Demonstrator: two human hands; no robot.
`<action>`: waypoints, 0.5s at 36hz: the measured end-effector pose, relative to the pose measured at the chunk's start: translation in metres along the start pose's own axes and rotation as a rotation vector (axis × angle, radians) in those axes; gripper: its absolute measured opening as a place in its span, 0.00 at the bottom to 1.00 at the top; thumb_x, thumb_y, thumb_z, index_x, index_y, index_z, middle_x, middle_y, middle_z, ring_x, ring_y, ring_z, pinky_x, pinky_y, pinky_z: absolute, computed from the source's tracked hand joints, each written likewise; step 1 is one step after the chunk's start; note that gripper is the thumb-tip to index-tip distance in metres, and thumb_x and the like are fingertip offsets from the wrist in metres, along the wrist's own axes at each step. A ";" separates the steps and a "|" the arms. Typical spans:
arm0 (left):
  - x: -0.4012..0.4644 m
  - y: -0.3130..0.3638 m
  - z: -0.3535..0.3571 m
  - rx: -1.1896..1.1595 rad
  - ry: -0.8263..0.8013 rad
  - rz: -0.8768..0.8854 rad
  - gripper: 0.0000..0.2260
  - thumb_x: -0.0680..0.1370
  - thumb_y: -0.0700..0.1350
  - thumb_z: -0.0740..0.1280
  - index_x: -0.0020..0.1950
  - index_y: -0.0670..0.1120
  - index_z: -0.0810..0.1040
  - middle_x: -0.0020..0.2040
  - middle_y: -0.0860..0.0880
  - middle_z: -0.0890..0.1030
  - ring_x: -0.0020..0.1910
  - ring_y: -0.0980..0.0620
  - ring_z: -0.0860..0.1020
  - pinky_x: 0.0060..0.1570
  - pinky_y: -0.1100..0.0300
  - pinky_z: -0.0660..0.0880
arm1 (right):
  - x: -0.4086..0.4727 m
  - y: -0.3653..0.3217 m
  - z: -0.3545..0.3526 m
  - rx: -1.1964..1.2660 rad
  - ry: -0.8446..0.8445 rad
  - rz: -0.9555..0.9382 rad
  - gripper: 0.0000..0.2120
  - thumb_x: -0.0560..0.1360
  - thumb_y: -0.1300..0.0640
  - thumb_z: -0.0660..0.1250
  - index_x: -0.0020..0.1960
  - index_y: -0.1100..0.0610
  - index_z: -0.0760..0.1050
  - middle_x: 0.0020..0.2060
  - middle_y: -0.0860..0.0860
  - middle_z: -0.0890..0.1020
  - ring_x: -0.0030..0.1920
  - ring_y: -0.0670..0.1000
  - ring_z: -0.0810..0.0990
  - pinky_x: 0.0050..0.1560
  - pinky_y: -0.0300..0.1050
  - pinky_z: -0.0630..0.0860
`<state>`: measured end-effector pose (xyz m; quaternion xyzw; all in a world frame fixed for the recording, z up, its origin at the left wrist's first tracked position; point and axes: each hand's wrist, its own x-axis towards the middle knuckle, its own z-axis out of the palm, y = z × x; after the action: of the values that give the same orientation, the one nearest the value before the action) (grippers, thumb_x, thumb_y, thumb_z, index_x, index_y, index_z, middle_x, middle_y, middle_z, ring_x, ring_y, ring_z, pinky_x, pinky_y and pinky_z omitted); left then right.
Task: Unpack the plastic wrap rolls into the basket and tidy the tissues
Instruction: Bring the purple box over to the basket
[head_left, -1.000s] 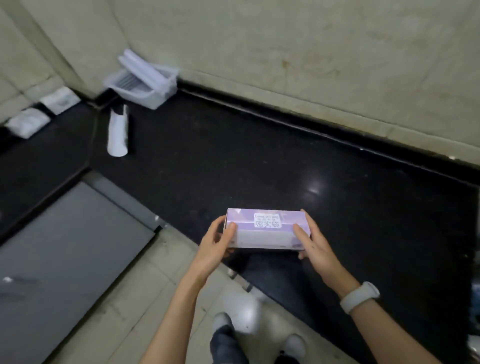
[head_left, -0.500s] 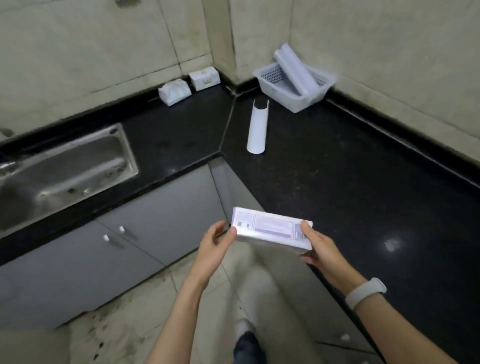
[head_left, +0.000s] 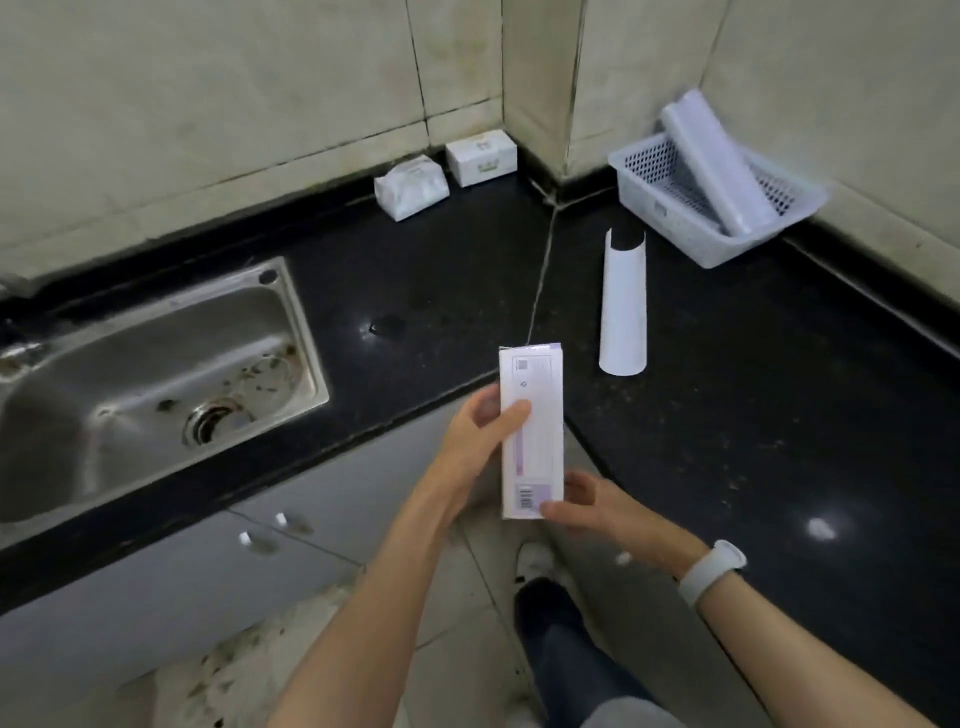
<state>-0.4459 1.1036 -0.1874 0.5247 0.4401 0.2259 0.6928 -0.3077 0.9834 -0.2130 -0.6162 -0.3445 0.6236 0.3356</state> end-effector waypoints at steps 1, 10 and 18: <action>0.012 0.006 -0.002 0.040 0.004 0.028 0.17 0.71 0.50 0.72 0.58 0.55 0.74 0.57 0.48 0.81 0.49 0.55 0.82 0.43 0.63 0.78 | 0.009 -0.008 -0.007 -0.020 -0.019 -0.025 0.25 0.70 0.53 0.71 0.64 0.53 0.68 0.60 0.47 0.77 0.58 0.44 0.77 0.56 0.40 0.76; 0.114 0.067 -0.039 0.703 -0.076 0.198 0.29 0.68 0.58 0.72 0.67 0.61 0.65 0.59 0.61 0.70 0.60 0.57 0.70 0.60 0.55 0.70 | 0.100 -0.089 -0.095 -0.111 0.270 -0.254 0.21 0.77 0.58 0.62 0.69 0.54 0.64 0.61 0.53 0.75 0.55 0.46 0.76 0.54 0.38 0.74; 0.192 0.101 -0.036 0.889 -0.279 0.187 0.28 0.71 0.53 0.70 0.69 0.57 0.65 0.59 0.60 0.68 0.58 0.59 0.68 0.64 0.53 0.66 | 0.143 -0.128 -0.141 -0.203 0.187 -0.346 0.23 0.75 0.57 0.65 0.63 0.38 0.63 0.58 0.36 0.72 0.57 0.36 0.74 0.53 0.32 0.74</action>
<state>-0.3634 1.3059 -0.1678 0.8329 0.3479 0.0045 0.4304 -0.1700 1.1752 -0.1824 -0.6337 -0.4735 0.4592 0.4042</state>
